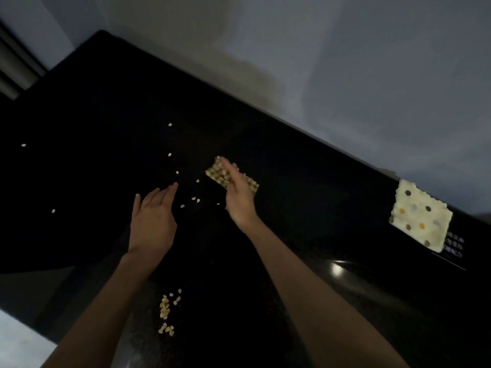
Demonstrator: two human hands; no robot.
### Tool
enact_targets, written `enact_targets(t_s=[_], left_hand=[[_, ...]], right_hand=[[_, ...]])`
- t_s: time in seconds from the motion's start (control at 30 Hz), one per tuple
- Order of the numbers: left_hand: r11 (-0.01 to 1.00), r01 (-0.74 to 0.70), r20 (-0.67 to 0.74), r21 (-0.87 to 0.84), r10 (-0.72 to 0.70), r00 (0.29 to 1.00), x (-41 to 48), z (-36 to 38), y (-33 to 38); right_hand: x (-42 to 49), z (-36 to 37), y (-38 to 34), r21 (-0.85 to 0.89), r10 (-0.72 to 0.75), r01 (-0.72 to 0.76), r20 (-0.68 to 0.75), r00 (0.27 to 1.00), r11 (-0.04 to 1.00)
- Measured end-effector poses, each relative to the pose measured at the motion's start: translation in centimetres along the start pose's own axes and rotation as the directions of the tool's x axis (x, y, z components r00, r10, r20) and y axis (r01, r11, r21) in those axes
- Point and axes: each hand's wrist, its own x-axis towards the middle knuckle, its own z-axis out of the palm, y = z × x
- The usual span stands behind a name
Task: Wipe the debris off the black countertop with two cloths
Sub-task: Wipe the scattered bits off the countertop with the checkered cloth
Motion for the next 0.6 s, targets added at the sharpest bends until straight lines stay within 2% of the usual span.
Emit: enact_targets(t_s=[0.03,0.1,0.17,0.27,0.33,0.43,0.5,0.6], left_hand=[[1.000,0.001,0.006,-0.003,-0.001,1.000,0.0,-0.1,0.1],[1.000,0.000,0.008,0.010,0.000,1.000,-0.1,0.0,0.4],[0.999,0.005,0.026,0.044,-0.006,1.000,-0.3,0.4,0.8],[0.998,0.011,0.047,0.070,-0.014,0.999,-0.7,0.8,1.4],[0.996,0.020,0.049,0.082,-0.024,0.998,-1.0,1.0,1.6],[0.995,-0.004,0.054,0.096,-0.001,0.999,-1.4,1.1,1.7],[0.997,-0.027,0.048,0.078,0.024,0.999,-1.5,1.2,1.6],[0.999,-0.020,0.027,0.041,0.018,0.999,-1.6,1.1,1.7]], right_hand=[[-0.5,-0.6,-0.9,0.133,0.049,-0.044,-0.035,0.998,0.990],[-2.1,-3.0,-2.4,0.282,0.106,-0.057,-0.160,0.981,0.958],[-4.4,-6.3,-2.8,0.269,0.054,0.035,-0.319,0.946,0.962],[-8.7,-11.9,-1.5,0.125,0.000,0.065,-0.462,0.887,0.990],[-11.5,-15.1,1.0,-0.036,-0.032,0.016,-0.526,0.850,0.999],[-14.2,-18.8,5.7,-0.286,0.015,-0.228,-0.595,0.804,0.931],[-14.6,-19.8,7.9,-0.368,0.102,-0.380,-0.592,0.799,0.849],[-14.0,-19.5,9.9,-0.420,0.105,-0.432,-0.609,0.786,0.798]])
